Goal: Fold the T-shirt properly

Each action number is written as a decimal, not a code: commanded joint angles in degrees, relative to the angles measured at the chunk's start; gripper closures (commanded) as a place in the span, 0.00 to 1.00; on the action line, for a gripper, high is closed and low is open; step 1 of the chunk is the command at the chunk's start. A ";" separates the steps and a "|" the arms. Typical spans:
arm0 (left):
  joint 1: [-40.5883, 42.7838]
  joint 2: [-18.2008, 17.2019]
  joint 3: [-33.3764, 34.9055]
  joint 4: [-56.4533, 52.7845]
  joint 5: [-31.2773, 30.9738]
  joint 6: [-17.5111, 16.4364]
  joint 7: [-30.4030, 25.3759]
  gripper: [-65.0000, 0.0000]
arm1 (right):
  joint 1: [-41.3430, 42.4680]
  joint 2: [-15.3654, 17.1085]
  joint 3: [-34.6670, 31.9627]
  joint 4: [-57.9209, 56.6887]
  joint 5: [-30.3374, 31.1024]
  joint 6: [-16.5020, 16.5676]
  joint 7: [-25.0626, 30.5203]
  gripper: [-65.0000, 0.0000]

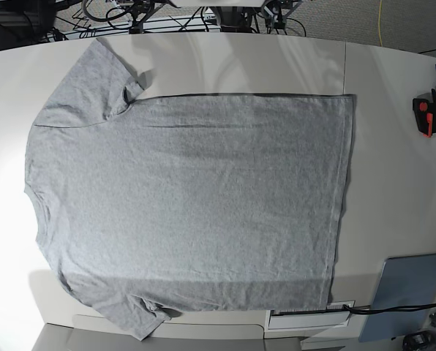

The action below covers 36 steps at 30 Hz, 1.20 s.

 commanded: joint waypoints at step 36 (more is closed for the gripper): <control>3.06 0.31 -0.02 3.78 1.97 -0.59 -1.33 0.89 | -1.16 2.03 0.11 0.17 4.07 3.28 6.80 0.92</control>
